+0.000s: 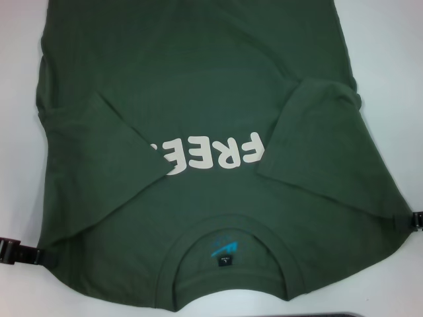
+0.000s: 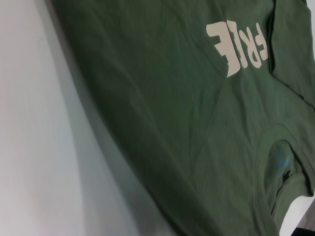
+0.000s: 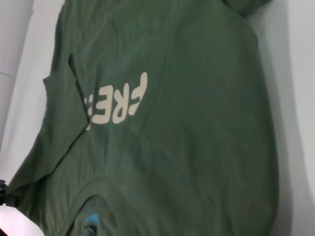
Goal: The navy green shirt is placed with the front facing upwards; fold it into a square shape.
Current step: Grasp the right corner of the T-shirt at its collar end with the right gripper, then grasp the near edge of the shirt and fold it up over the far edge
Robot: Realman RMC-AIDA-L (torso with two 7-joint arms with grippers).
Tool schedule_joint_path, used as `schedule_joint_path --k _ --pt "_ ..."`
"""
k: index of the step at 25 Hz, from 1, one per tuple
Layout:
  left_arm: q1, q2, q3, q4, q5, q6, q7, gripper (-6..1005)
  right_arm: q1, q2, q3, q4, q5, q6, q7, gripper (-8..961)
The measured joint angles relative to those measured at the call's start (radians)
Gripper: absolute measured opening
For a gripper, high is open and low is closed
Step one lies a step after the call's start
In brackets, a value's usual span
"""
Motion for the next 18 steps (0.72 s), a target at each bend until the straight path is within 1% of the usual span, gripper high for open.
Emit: schedule_joint_path --k 9,15,18 --pt "-0.004 0.0 0.0 0.0 0.001 -0.001 0.002 31 -0.005 0.001 0.004 0.0 -0.025 0.019 -0.008 337" --pt "-0.006 0.0 0.0 0.002 0.002 -0.002 0.002 31 -0.007 0.002 0.007 0.0 -0.025 0.022 -0.011 134" --pt "-0.006 0.0 0.0 0.004 0.002 -0.003 0.002 31 -0.006 0.003 0.004 0.0 -0.025 0.023 -0.017 81"
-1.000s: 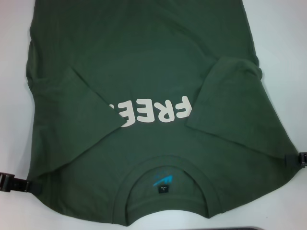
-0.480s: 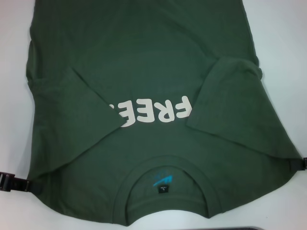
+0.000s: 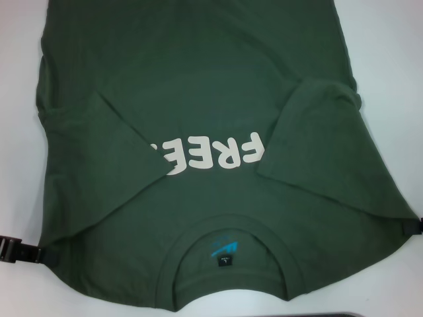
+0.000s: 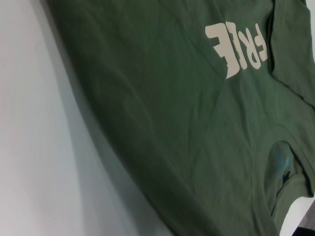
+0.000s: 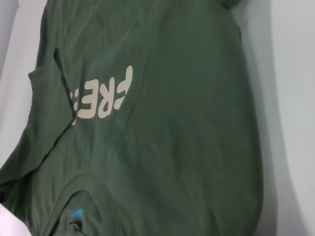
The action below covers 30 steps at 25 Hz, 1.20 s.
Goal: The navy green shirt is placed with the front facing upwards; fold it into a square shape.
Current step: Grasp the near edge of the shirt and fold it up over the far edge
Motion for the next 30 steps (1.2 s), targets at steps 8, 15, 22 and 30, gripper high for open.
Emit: schedule_joint_path --k 8,15,22,30 --pt "0.008 0.004 0.0 0.002 0.0 0.017 0.001 31 -0.024 0.0 0.007 0.0 0.005 -0.025 -0.078 44" --pt "0.017 0.008 0.0 -0.003 0.006 0.059 0.001 31 -0.042 -0.004 0.012 0.001 0.007 -0.079 -0.123 44" --pt "0.023 0.013 0.0 -0.003 0.017 0.071 0.001 30 -0.057 -0.019 0.043 -0.004 0.007 -0.085 -0.129 45" --pt "0.023 0.017 -0.002 0.001 0.036 0.071 0.001 30 -0.067 -0.023 0.05 -0.007 0.002 -0.076 -0.129 45"
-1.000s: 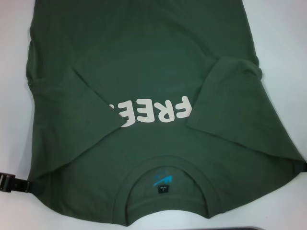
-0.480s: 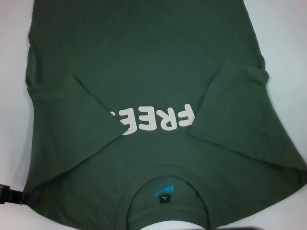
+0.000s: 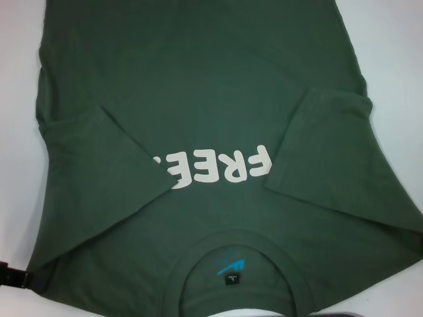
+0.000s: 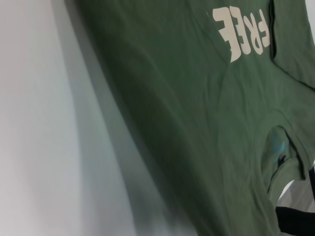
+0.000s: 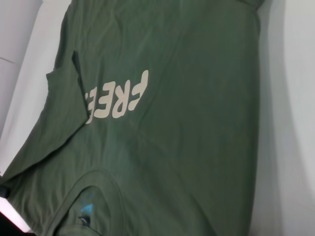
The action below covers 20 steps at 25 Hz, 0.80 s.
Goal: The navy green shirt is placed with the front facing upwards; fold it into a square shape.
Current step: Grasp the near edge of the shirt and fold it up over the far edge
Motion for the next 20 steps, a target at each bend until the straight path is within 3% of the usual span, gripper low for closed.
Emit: schedule_joint_path --k 12,20 --pt "-0.004 -0.001 -0.008 0.001 0.018 -0.007 0.011 30 0.007 -0.005 0.009 -0.001 0.002 0.009 0.002 47" --pt "-0.021 -0.016 -0.039 0.006 -0.026 -0.013 0.047 30 0.057 -0.002 0.022 0.007 0.012 0.004 0.0 53"
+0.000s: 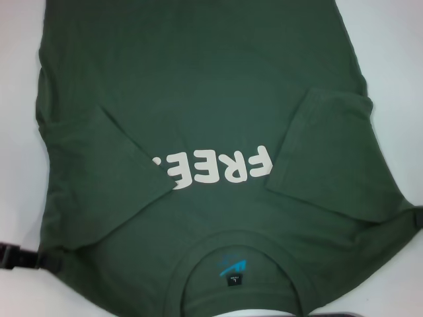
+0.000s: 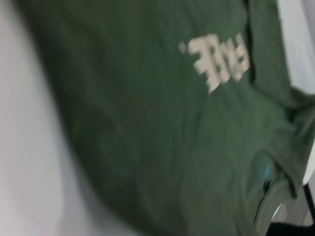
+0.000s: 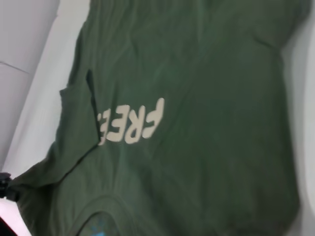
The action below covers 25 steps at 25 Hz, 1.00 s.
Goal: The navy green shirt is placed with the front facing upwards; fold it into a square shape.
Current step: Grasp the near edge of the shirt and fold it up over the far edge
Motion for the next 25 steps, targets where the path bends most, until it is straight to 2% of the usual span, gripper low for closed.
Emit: schedule_joint_path --k 5,10,16,25 --pt "-0.017 -0.004 -0.015 0.002 -0.068 -0.003 0.015 30 0.049 0.001 0.001 0.001 0.007 0.006 0.003 56" --pt "-0.064 -0.018 -0.022 0.007 -0.143 -0.024 0.021 30 0.117 0.0 0.008 0.001 0.009 0.017 0.012 60" --pt "-0.153 -0.039 -0.04 0.011 -0.227 -0.104 -0.004 30 0.204 0.003 0.014 0.001 0.023 0.055 0.046 65" --pt "-0.257 -0.043 -0.04 0.027 -0.264 -0.274 -0.07 34 0.298 0.015 0.005 0.003 0.101 0.177 0.09 72"
